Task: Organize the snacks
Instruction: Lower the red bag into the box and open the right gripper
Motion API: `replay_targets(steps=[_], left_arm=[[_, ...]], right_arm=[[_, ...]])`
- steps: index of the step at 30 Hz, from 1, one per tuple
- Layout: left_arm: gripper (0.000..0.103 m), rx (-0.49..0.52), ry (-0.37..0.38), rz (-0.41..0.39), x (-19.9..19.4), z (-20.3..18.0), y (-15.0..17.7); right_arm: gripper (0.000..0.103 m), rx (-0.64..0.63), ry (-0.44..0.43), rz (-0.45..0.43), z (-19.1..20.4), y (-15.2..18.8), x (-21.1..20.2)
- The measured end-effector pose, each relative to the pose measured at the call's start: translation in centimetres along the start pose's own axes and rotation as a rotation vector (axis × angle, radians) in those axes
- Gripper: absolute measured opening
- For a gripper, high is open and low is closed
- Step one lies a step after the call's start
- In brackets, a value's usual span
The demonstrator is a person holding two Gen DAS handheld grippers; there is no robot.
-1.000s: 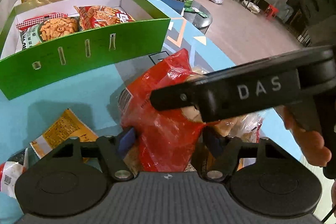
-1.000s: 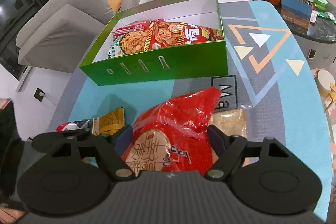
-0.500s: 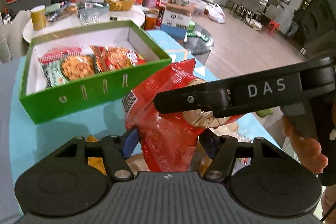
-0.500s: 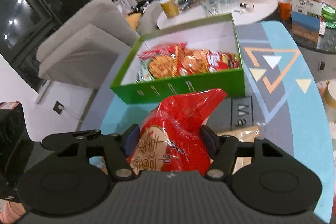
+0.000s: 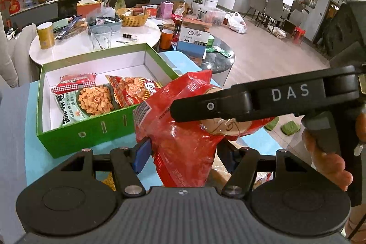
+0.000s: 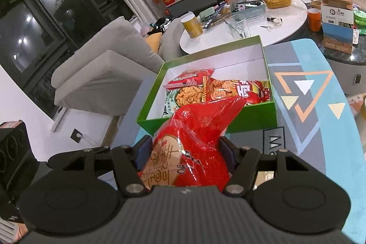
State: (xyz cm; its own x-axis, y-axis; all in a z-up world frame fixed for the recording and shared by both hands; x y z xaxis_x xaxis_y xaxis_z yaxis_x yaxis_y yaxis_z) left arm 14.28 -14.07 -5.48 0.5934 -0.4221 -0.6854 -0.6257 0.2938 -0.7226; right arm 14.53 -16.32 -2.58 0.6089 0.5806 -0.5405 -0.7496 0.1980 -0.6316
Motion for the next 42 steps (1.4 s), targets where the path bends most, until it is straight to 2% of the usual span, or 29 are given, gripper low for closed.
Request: replay_targets(steps=[5,12,18,22,30,37,38,42], left_arm=[[0.060,0.008,-0.012,-0.017,-0.3,0.3,-0.8],[0.060,0.016,-0.045,-0.053,0.5,1.7,-5.2],[0.060,0.030,-0.060,-0.076,3.1,3.6,-9.1],[0.060,0.040,-0.062,-0.065,5.6,4.9,-10.4],[0.060,0.062,-0.079,-0.022,11.1,6.9,-11.3],[0.060,0.056,-0.077,0.017,14.0,7.9,-10.5],[0.060,0.057,-0.087,0.022,14.3,8.1,-10.3],[0.060,0.088,-0.214,-0.011,14.3,8.8,-9.8]], right_arm=[[0.059,0.000,-0.009,-0.021,0.1,-0.9,0.0],[0.059,-0.016,-0.023,-0.092,0.1,-4.8,0.9],[0.059,0.002,-0.040,-0.149,-1.2,-8.8,2.7],[0.059,0.018,-0.038,-0.165,-2.7,-10.3,4.4],[0.059,0.061,-0.020,-0.163,-6.2,-11.4,8.2],[0.059,0.079,0.006,-0.137,-7.8,-10.7,10.1],[0.059,0.080,0.022,-0.136,-8.1,-10.6,10.2],[0.059,0.086,0.098,-0.150,-9.4,-10.0,9.7]])
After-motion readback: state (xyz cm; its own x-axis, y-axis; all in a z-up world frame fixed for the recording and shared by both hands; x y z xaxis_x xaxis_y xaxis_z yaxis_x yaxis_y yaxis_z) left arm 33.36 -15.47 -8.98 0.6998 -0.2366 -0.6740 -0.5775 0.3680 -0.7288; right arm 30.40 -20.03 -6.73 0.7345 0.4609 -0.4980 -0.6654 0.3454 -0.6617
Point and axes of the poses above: each gripper's, at about its wrist camera, not at the fingertips, and x roughly the way its jaws point, z to its left, y to its underside, the point moved 10 cm from there along x, roughly the way its jaws point, and after that the axes turned 9 degrees about -y, right-handed, at the moved point
